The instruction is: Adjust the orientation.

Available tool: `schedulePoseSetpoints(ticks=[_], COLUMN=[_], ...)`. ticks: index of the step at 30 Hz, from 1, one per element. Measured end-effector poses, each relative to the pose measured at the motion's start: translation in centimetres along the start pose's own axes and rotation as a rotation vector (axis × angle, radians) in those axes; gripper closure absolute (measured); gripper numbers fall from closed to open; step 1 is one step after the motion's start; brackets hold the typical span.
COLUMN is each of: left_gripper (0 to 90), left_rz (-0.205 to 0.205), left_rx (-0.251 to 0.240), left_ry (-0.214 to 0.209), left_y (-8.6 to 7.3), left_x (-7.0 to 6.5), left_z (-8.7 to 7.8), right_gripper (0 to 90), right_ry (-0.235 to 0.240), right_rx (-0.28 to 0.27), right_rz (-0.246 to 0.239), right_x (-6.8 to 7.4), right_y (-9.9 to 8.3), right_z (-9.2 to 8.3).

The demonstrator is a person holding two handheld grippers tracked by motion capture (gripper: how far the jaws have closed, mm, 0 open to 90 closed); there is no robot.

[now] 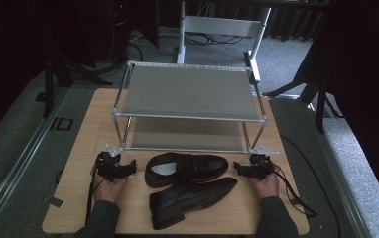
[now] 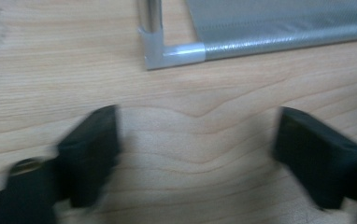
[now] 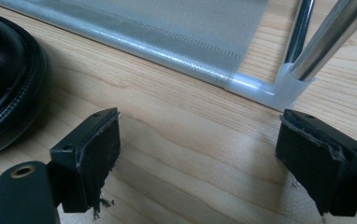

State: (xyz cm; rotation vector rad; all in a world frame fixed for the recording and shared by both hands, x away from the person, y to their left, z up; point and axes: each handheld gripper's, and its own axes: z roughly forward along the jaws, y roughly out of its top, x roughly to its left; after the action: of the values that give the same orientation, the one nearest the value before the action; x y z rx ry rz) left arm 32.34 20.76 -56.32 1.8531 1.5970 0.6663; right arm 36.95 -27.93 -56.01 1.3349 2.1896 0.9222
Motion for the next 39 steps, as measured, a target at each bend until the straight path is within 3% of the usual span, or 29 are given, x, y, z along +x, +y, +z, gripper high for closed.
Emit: schedulePoseSetpoints(ticks=[5, 7, 10, 15, 16, 18, 20, 24, 26, 27, 31, 37, 39], left_gripper=[32.1, 45.0, 44.8, 45.2, 45.2, 46.1, 46.7, 51.2, 53.1, 56.8, 61.0, 63.9, 64.5], left_rz=[-0.005, -0.018, -0.035, 0.005, 0.005, 0.046, 0.056, 0.099, 0.11, 0.15, 0.209, 0.299, 0.299], left_rx=[0.02, 0.013, -0.035, -0.087, -0.087, -0.117, -0.133, -0.19, -0.199, -0.203, -0.193, -0.131, -0.131], left_ry=[0.001, -0.017, -0.068, -0.152, -0.152, -0.189, -0.197, -0.281, -0.301, -0.332, -0.36, -0.395, -0.395], left_y=[0.2, 0.2, 0.4, 0.7, 0.7, 1.1, 1.4, 2.7, 3.0, 3.7, 4.7, 6.3, 6.3], left_x=[0.1, 0.1, 0.0, -0.7, -0.7, -1.1, -1.2, -1.4, -1.5, -1.9, -3.4, -5.7, -5.7], left_z=[-0.4, -0.9, -1.7, -3.1, -3.1, -4.3, -4.7, -6.6, -6.8, -7.3, -7.4, -6.6, -6.6], right_gripper=[13.8, 13.4, 13.2, 13.2, 13.2, 13.2, 13.2, 13.2, 13.2, 13.3, 13.2, 13.2, 13.2], right_ry=[-0.001, -0.001, 0.009, 0.009, 0.009, 0.009, 0.009, 0.01, 0.01, 0.01, 0.01, 0.01, 0.011], right_rx=[0.0, -0.001, 0.0, 0.0, 0.0, 0.0, 0.0, 0.0, 0.0, 0.0, 0.0, 0.0, 0.0], right_rz=[0.001, 0.003, -0.008, -0.008, -0.008, -0.008, -0.007, -0.007, -0.007, -0.007, -0.006, -0.006, -0.006], right_x=[0.1, 0.1, 0.1, 0.1, 0.1, 0.1, 0.1, 0.1, 0.1, 0.1, 0.1, 0.1, 0.1], right_y=[-0.1, -0.1, -0.2, -0.2, -0.2, -0.2, -0.2, -0.2, -0.2, -0.2, -0.2, -0.2, -0.2], right_z=[-0.1, -0.2, -0.2, -0.2, -0.2, -0.2, -0.2, -0.2, -0.2, -0.2, -0.2, -0.2, -0.2])
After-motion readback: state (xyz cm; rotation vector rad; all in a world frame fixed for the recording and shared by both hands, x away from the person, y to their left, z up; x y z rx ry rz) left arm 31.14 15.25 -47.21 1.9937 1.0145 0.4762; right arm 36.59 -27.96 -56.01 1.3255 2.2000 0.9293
